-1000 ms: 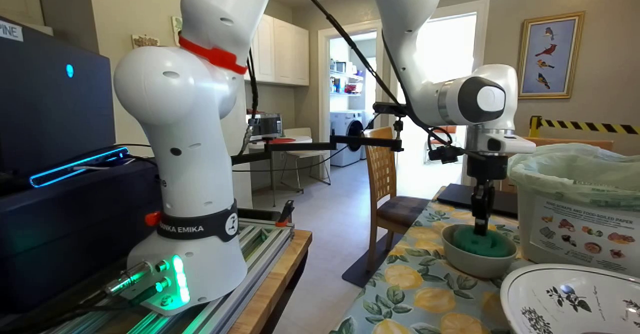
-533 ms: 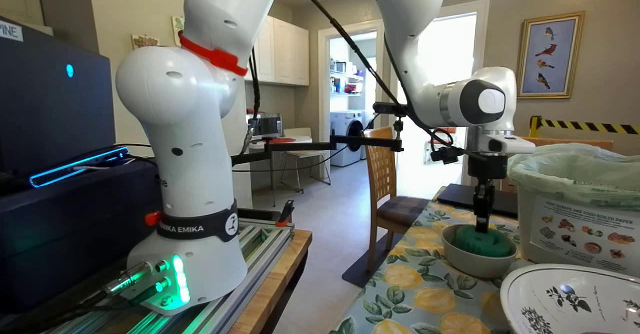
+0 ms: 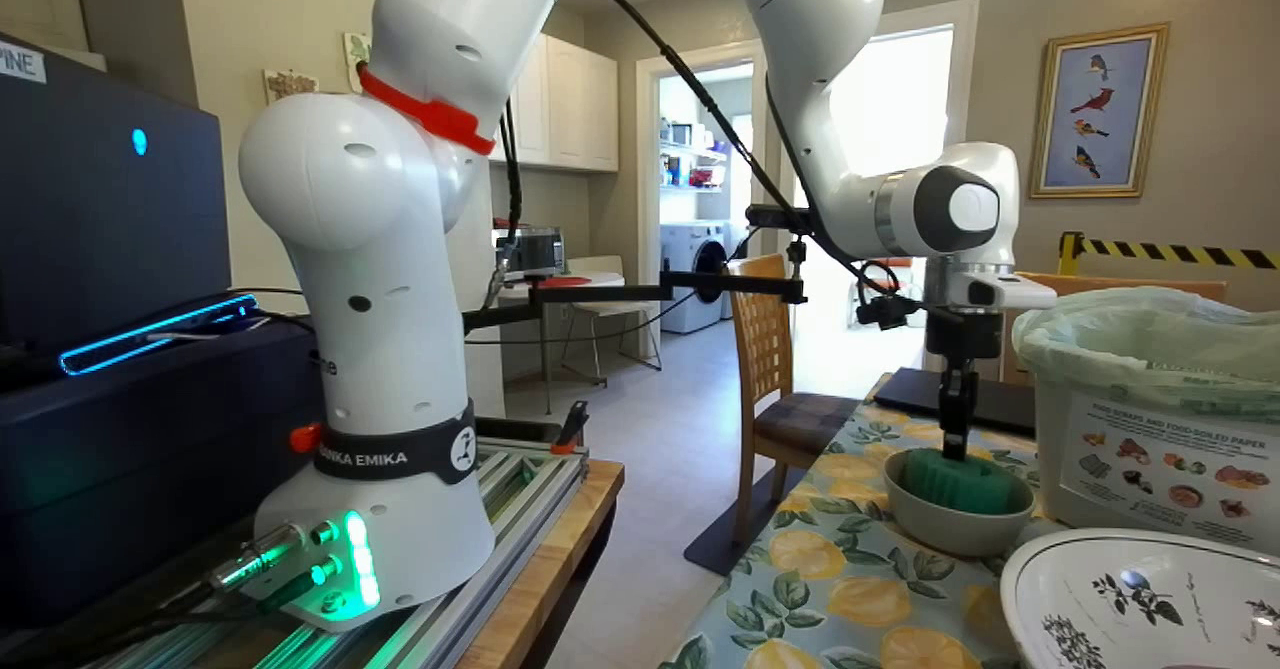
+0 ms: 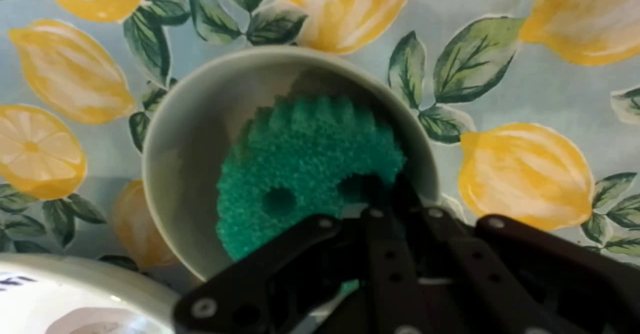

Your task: Use the green sponge to wipe the white object

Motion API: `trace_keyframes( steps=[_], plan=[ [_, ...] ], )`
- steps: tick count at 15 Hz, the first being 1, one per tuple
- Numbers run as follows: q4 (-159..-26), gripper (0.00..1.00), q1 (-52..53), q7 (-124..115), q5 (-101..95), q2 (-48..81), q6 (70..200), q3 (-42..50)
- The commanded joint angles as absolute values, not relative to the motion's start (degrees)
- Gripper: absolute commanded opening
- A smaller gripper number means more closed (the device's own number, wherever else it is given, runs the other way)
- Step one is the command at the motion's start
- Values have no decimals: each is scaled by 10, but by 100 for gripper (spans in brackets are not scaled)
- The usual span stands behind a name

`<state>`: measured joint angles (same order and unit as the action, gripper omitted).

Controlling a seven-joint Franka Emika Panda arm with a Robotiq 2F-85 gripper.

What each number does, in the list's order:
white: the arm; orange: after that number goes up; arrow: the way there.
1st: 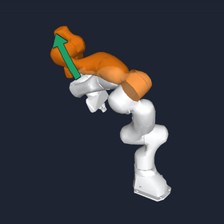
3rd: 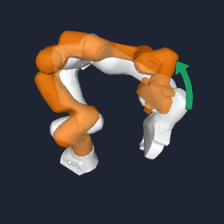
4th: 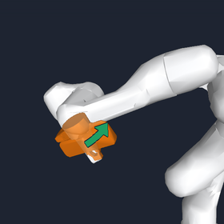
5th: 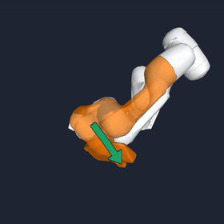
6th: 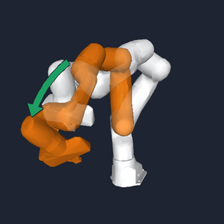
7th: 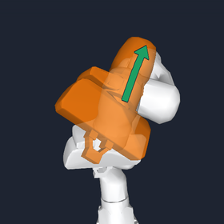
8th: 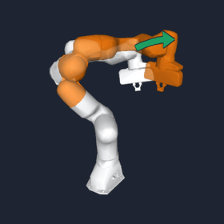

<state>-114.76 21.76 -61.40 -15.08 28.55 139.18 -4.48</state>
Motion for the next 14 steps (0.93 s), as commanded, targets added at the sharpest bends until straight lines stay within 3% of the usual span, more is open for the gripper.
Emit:
trace_keyframes(
  steps=[1,14],
  plan=[
    [-1137,2,224,-602,-153,295,1384,-33],
    [-1133,2,197,-571,-128,299,1392,-22]
  ],
)
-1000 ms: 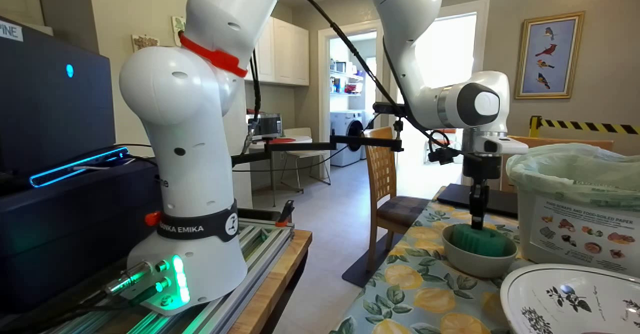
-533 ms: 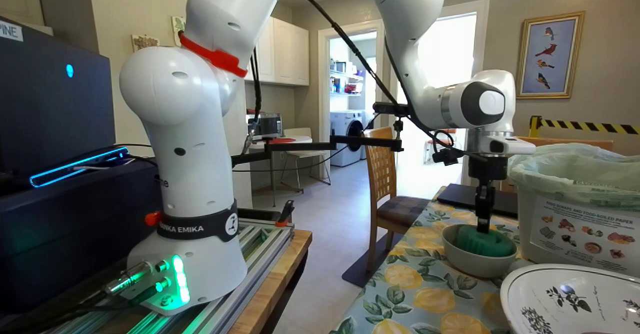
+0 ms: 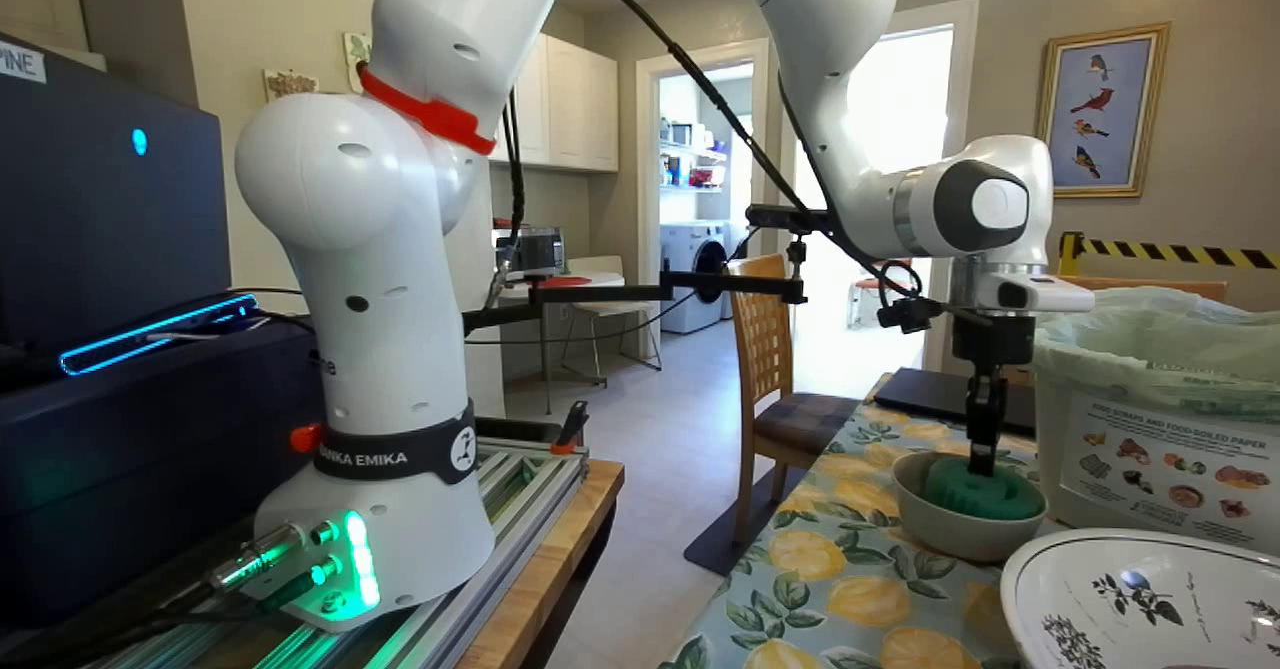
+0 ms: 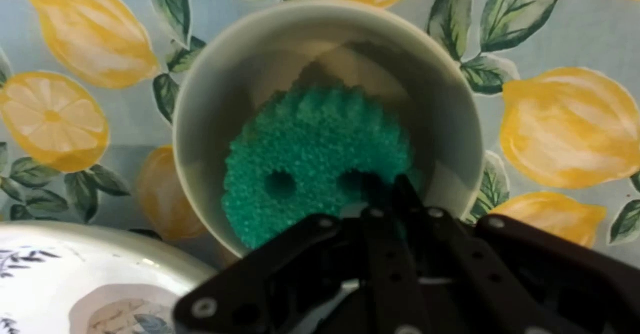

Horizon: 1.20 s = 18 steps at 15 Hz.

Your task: Use the green sponge to wipe the white object

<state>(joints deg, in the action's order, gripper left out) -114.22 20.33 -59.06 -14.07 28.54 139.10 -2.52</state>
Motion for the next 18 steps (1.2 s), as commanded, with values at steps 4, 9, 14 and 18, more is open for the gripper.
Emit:
trace_keyframes(
  steps=[4,9,14,18],
  plan=[
    [-1156,2,204,-582,-136,288,1395,-19],
    [-1173,2,216,-590,-139,280,1401,-24],
    [-1158,2,229,-583,-140,289,1399,-31],
    [-1140,2,225,-573,-132,297,1408,-32]
  ],
)
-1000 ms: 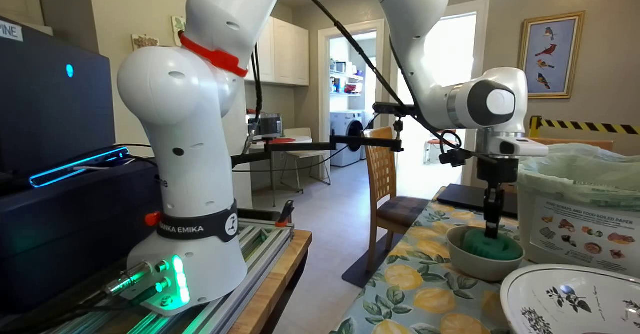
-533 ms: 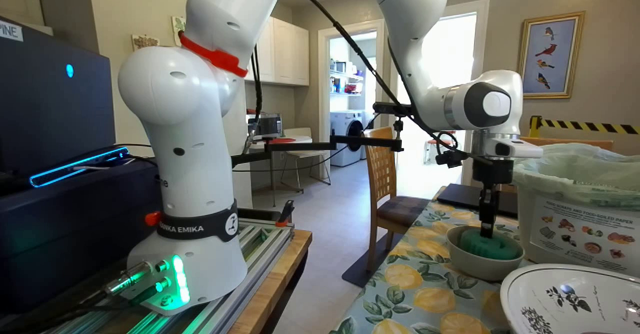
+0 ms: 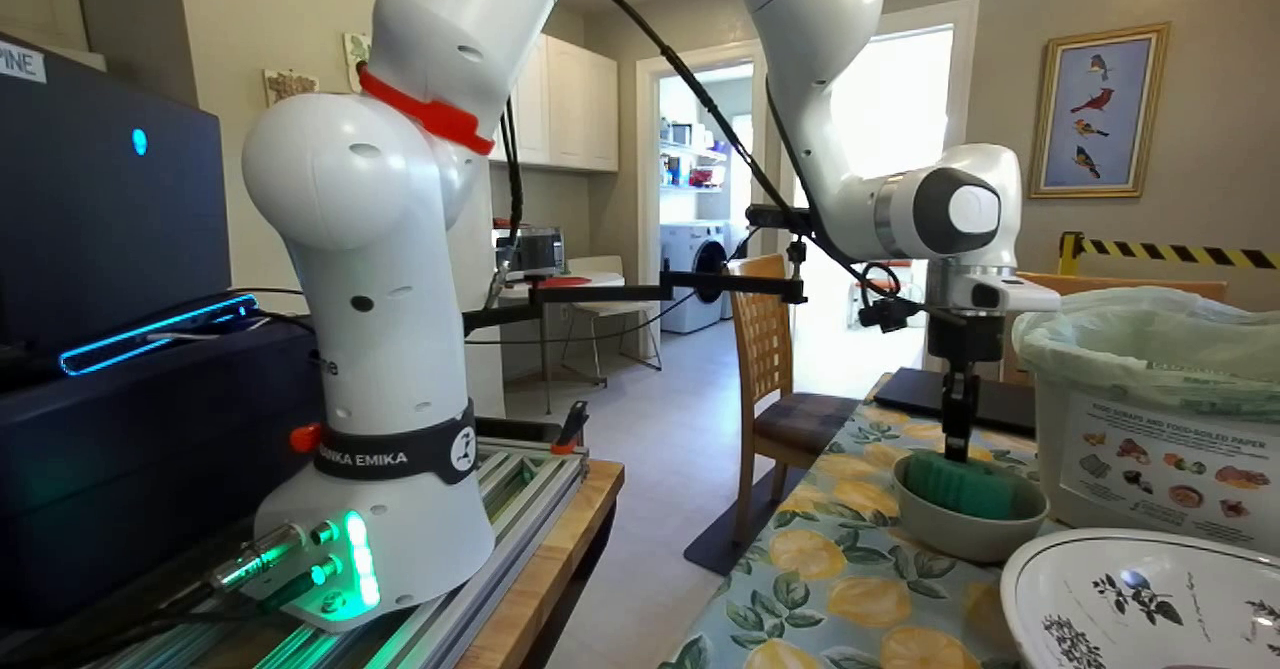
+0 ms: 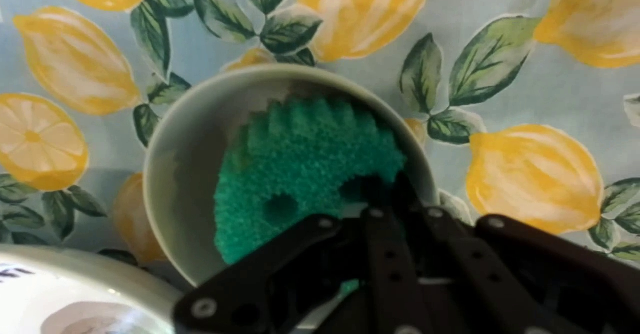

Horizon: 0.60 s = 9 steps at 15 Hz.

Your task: Use the green sponge to wipe the white object

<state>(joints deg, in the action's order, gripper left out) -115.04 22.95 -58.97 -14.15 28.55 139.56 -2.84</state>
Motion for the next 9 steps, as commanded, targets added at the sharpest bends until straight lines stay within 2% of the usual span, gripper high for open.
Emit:
trace_keyframes(
  steps=[1,9],
  plan=[
    [-1137,2,222,-571,-130,297,1408,-31],
    [-1156,2,204,-577,-133,278,1420,-10]
  ],
)
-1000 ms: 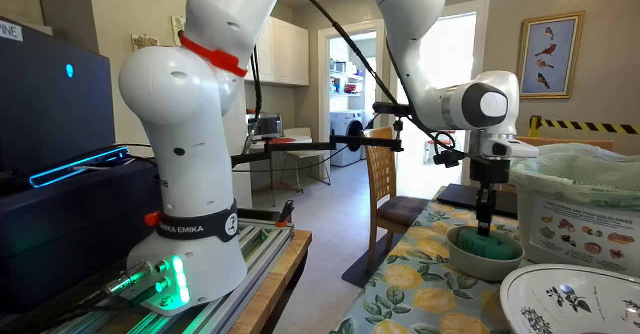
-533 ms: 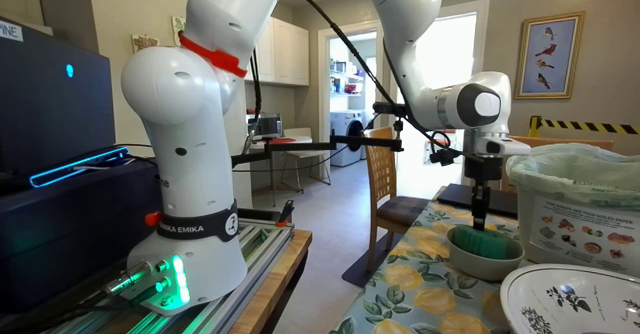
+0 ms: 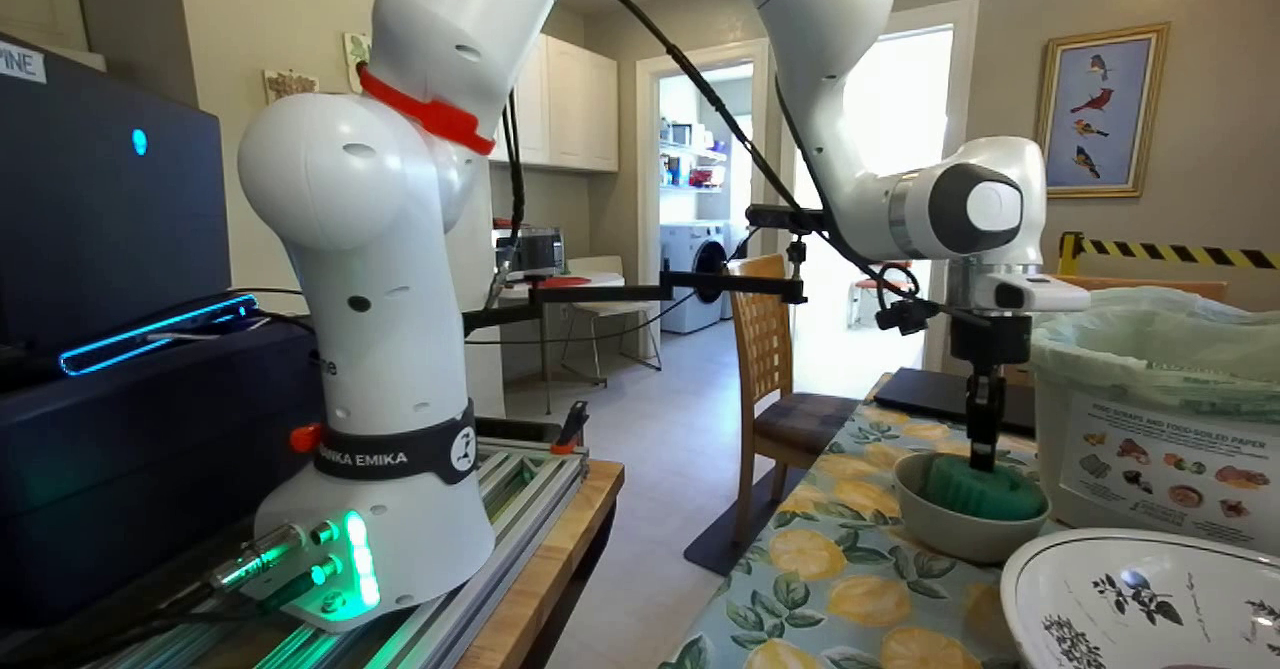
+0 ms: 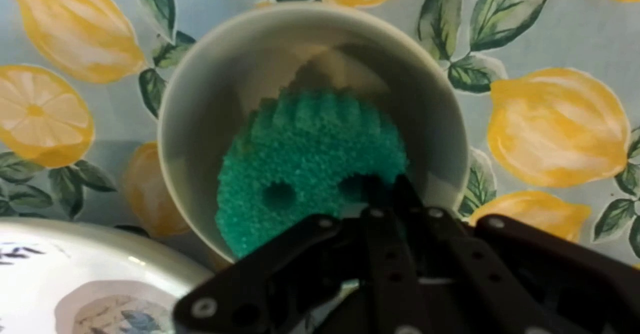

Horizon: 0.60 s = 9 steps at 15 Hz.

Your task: Use the green sponge to wipe the white object

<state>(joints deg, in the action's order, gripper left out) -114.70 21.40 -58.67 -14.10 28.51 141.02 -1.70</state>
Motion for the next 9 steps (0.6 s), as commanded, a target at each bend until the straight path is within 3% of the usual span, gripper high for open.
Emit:
trace_keyframes(
  steps=[1,9],
  plan=[
    [-1162,2,201,-577,-130,275,1423,-9],
    [-1218,2,202,-588,-131,252,1454,-10]
  ],
)
